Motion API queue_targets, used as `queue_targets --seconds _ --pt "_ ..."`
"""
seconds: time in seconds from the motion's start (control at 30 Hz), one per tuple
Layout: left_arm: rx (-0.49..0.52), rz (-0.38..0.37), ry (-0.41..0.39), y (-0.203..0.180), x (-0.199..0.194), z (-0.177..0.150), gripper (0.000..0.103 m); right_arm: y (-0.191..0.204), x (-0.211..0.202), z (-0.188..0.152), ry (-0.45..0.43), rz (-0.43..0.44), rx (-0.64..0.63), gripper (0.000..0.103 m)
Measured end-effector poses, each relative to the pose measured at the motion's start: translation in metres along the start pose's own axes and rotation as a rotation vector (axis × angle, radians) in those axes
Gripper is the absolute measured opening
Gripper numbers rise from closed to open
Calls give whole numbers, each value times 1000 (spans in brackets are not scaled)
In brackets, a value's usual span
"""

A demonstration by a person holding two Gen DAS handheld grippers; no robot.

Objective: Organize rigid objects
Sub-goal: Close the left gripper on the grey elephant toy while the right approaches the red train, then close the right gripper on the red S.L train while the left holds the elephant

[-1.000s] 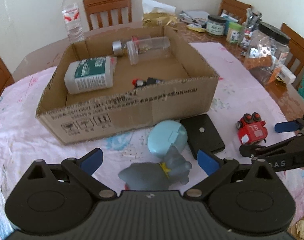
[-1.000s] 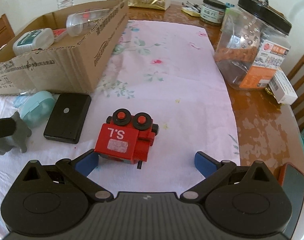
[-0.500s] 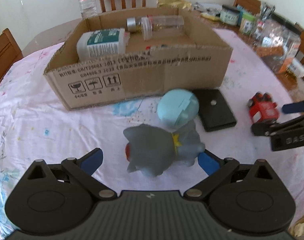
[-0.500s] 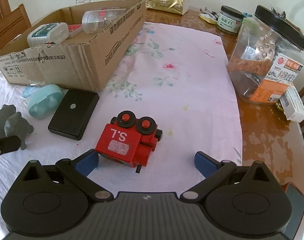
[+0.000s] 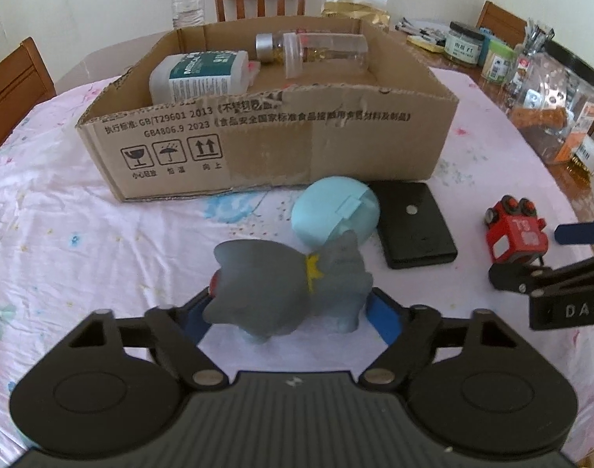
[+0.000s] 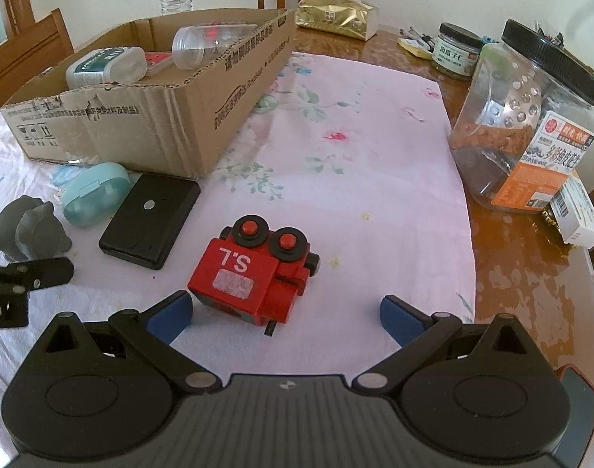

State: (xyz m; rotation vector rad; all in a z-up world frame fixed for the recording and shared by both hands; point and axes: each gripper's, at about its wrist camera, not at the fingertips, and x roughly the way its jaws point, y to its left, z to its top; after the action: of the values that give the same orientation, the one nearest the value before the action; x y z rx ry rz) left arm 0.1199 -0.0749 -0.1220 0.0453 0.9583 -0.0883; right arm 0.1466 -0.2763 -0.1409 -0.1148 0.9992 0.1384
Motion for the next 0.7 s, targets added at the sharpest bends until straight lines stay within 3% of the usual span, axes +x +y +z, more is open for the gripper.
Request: queue_targets --seconds 0.07,0.27,0.37,0.6,0.7 --pt "-1 4 -9 0 0 1 73 1 -1 0 10 3 -2 103" --pt "18 0 -3 4 -1 1 73 11 -10 -3 -14 63 -5 100" --pt "20 -7 -1 6 -1 1 73 21 -10 -2 -32 75 -22 87" --pt "36 -18 6 8 0 3 73 23 -5 7 -61 56 0 77" --pt "40 -18 6 8 0 5 74 23 -4 8 -67 33 1 68"
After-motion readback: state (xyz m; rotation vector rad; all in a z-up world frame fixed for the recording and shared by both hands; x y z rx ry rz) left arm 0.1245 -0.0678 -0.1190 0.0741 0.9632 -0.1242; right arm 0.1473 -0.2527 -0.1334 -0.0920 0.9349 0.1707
